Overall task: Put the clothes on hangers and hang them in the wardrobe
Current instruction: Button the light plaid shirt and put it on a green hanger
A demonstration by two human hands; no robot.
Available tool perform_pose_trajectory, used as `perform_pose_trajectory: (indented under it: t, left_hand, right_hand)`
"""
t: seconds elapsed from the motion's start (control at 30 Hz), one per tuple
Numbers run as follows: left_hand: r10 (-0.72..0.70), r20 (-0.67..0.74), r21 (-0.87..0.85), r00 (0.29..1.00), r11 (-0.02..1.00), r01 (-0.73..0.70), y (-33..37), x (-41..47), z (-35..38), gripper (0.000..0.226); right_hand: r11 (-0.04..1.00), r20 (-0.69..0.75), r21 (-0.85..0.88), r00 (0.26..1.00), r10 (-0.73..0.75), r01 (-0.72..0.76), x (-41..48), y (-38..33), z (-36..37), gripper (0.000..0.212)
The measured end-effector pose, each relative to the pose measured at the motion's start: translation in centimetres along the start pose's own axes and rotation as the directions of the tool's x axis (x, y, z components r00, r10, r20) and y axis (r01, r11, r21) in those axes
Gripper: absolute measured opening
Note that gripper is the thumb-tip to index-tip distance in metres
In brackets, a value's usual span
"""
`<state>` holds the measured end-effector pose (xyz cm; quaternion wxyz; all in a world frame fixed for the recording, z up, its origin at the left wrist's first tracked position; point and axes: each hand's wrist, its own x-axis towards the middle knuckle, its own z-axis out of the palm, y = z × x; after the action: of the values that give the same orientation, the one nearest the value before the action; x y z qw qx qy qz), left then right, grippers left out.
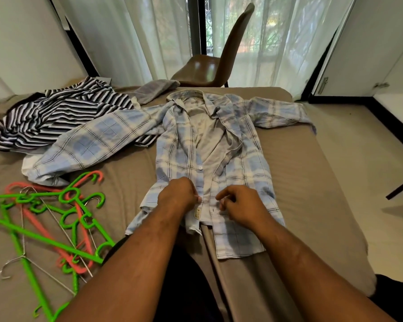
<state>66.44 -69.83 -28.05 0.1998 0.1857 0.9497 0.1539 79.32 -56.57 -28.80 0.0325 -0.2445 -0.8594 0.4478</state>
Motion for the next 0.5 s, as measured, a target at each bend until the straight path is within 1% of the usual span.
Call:
perform_pose_trajectory:
  t: [0.03, 0.07, 0.13, 0.2, 0.23, 0.3, 0.37, 0.43, 0.47, 0.5]
  left_hand:
    - [0.000, -0.004, -0.003, 1.000, 1.000, 0.000, 0.1, 0.0, 0.1, 0.026]
    - [0.002, -0.012, -0.002, 1.000, 1.000, -0.002, 0.3, -0.1, 0.1, 0.028]
    - [0.004, -0.017, 0.011, 1.000, 1.000, -0.004, 0.5, -0.1, 0.2, 0.032]
    - [0.003, -0.002, 0.004, 1.000, 1.000, -0.003, 0.5, -0.1, 0.3, 0.031]
    - [0.007, 0.007, -0.013, 1.000, 1.000, -0.006, 0.5, -0.1, 0.3, 0.026]
    - [0.013, 0.024, -0.074, 1.000, 0.997, -0.011, 0.3, 0.0, 0.2, 0.017]
    - [0.014, 0.029, -0.147, 0.999, 0.989, -0.009, 0.1, -0.1, 0.0, 0.012]
    - [0.021, 0.033, -0.225, 0.999, 0.974, -0.013, 0.0, -0.4, -0.3, 0.011]
    - [0.035, 0.038, -0.264, 0.999, 0.964, -0.023, 0.0, -0.6, -0.5, 0.011]
    - [0.052, 0.045, -0.299, 0.998, 0.954, -0.036, 0.2, -0.8, -0.7, 0.011]
  right_hand:
    - [0.999, 0.006, -0.047, 1.000, 0.007, -0.007, 0.4, 0.0, 0.0, 0.008]
    - [0.994, 0.035, -0.111, 0.999, 0.021, -0.017, 0.6, -0.3, 0.1, 0.009]
    - [0.970, 0.076, -0.241, 0.995, 0.060, -0.040, 0.5, -0.5, 1.2, 0.022]
    - [0.948, 0.030, -0.313, 0.997, 0.073, -0.060, 0.3, -0.7, 2.5, 0.029]
    - [0.940, -0.001, -0.334, 0.998, 0.067, -0.064, 0.3, -0.6, 3.0, 0.029]
    - [0.935, -0.037, -0.347, 0.998, 0.060, -0.069, 0.4, -0.5, 3.2, 0.020]
    - [0.965, -0.058, -0.248, 0.995, 0.076, -0.088, 0.6, -0.3, 2.8, 0.012]
    - [0.992, -0.099, -0.097, 0.993, 0.065, -0.075, 0.6, 0.1, 2.0, 0.016]
    - [0.998, -0.125, -0.007, 0.990, 0.063, -0.064, 0.4, 0.3, 1.6, 0.016]
    - [0.990, -0.141, 0.125, 0.987, 0.077, -0.059, 0.3, 0.5, 1.3, 0.014]
